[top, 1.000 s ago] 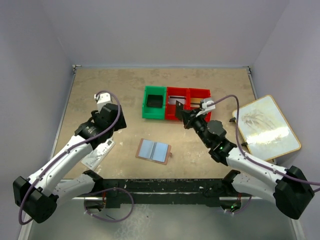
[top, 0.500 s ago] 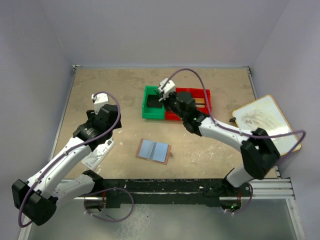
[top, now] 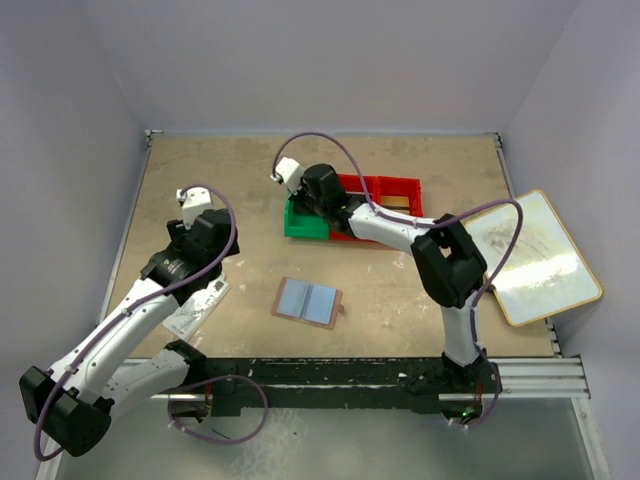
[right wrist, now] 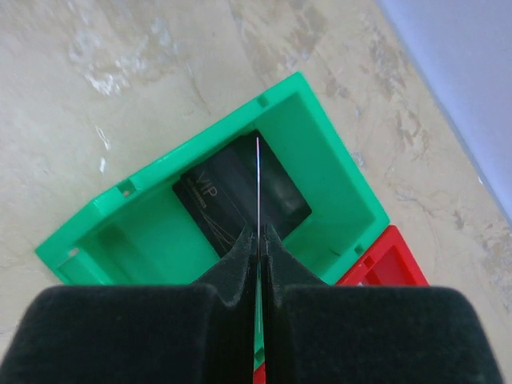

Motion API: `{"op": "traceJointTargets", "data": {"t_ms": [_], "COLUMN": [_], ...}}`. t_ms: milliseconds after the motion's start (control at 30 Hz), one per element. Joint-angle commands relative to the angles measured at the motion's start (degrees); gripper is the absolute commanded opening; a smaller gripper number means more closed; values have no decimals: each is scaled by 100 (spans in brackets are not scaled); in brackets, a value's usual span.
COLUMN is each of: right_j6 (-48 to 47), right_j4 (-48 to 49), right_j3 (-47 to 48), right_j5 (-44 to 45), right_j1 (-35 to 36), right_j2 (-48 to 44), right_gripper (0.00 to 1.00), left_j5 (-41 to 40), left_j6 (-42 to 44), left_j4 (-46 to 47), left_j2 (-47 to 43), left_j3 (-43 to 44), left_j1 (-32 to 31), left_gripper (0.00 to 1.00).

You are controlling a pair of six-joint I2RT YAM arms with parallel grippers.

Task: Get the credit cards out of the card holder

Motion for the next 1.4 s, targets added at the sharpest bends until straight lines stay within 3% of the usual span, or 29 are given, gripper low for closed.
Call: {"op": "traceJointTargets", "data": {"t_ms": [0, 500, 700, 833, 1100, 1367], "right_j6": [-719, -2602, -3086, -3086, -2679, -2000], "right_j4": [-223, 625, 617, 330, -179, -389], "right_j3": [425, 605, 856, 1048, 1121, 989], "right_j5": [303, 509, 560, 565, 153, -216], "right_j1": [35, 28, 26, 8, -27, -69], "right_j2": [188, 1041, 1382, 1482, 1257, 681], "right_gripper": [0, 0, 5, 10, 33, 38], "left_j5": [-123, 28, 104, 127, 169, 231], "left_j6": [192, 258, 288, 289, 309, 318], "left_j4": [203, 265, 286, 300, 306, 318], "left_j2": [-50, 3, 55, 65, 115, 162], "left_j3": [3, -8, -11, -17, -23, -24], "left_j1": [59, 106, 112, 112, 130, 144], "left_gripper": [72, 72, 72, 72, 72, 71]}}
